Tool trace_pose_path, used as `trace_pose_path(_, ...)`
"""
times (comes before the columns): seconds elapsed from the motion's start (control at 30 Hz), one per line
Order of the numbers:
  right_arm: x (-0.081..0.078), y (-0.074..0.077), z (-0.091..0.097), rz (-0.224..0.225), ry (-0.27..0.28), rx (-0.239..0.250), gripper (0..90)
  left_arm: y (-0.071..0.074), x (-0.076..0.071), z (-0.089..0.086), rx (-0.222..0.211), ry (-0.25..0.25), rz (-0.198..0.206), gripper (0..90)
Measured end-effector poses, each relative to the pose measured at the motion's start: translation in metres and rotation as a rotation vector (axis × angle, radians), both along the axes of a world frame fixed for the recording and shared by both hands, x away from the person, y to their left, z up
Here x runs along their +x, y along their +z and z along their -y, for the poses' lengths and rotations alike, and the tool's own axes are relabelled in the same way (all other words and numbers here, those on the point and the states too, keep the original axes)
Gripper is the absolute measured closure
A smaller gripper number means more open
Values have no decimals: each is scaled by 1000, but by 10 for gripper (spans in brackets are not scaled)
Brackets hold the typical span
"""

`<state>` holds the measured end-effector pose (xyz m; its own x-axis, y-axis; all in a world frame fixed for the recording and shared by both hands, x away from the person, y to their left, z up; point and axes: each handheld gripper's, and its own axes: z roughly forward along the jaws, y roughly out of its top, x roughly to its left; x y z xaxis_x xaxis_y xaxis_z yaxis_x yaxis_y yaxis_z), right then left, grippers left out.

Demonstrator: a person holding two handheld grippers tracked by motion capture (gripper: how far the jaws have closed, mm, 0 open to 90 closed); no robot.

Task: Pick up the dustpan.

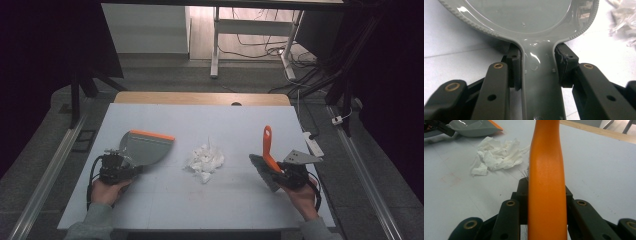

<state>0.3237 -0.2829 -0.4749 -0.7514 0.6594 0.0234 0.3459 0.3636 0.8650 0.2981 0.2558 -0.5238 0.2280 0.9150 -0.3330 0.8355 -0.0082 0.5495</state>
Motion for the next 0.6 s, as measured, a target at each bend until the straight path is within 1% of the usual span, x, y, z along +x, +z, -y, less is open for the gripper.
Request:
trace_pose_path(0.1,0,1,0,3,-2,9,706,1,-1,-4,-14,-17,21,614)
trace_pose_path(0.17,1,1,1,-2,-6,22,706,2,-1,-7,-34,-34,36,614)
trace_pose_path(0.23,1,2,0,-3,-8,27,706,4,-1,-9,-51,-38,50,614)
trace_pose_path(0.3,1,2,-1,5,-8,20,706,6,0,-9,-50,-52,65,614)
trace_pose_path(0.43,1,4,-3,2,-6,36,706,8,1,-12,-70,-60,82,614)
trace_pose_path(0.53,1,4,-4,0,-8,39,706,9,2,-14,-78,-68,90,614)
trace_pose_path(0.6,1,4,-5,1,-4,33,706,10,1,-14,-85,-80,104,614)
